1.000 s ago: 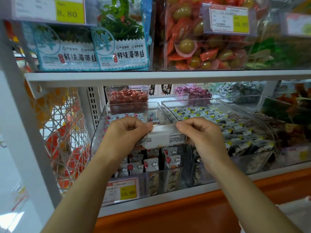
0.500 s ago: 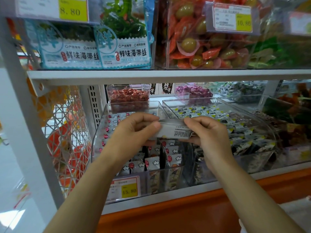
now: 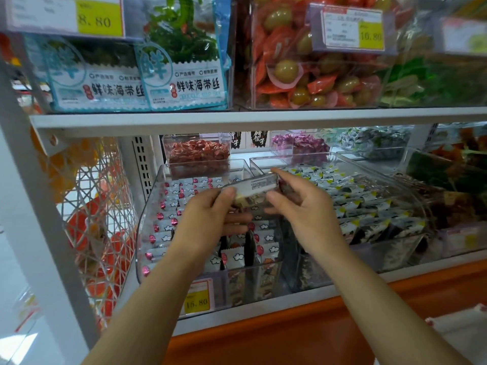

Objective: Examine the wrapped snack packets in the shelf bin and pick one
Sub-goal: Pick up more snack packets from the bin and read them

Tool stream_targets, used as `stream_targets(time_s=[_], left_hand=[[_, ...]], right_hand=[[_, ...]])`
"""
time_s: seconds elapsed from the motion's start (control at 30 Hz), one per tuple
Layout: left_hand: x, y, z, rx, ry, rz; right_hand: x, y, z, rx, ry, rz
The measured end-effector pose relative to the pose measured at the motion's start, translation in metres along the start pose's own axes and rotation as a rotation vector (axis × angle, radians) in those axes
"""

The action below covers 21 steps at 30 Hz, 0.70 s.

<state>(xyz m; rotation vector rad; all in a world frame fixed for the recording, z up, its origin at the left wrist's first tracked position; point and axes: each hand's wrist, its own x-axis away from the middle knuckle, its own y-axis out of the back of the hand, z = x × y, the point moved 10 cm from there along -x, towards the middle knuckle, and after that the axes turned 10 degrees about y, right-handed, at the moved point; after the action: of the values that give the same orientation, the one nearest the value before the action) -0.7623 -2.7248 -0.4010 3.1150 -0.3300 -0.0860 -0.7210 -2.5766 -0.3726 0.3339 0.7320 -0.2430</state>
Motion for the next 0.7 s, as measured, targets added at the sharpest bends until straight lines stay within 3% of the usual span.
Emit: stream_targets(time_s=[0.2, 0.33, 0.47, 0.57, 0.7], left_hand=[[-0.04, 0.023, -0.013, -0.578, -0.094, -0.217], [-0.079, -0.007, -0.003, -0.956, -0.097, -0.075], [-0.111, -0.039, 0.017, -1.159, -0.065, 0.106], [-0.126, -0.047, 0.033, -1.372, -0.053, 0.153], [-0.131, -0.049, 0.049, -1.433, -0.021, 0.212]], right_hand=[[-0.018, 0.05, -0.025, -0.028, -0.12, -0.333], [-0.022, 0.05, -0.043, -0.065, -0.172, -0.364], [-0.025, 0.049, -0.053, -0.094, -0.189, -0.384], [-0.025, 0.047, -0.057, -0.104, -0.201, -0.376], [-0.026, 0.047, -0.061, -0.079, -0.198, -0.371]])
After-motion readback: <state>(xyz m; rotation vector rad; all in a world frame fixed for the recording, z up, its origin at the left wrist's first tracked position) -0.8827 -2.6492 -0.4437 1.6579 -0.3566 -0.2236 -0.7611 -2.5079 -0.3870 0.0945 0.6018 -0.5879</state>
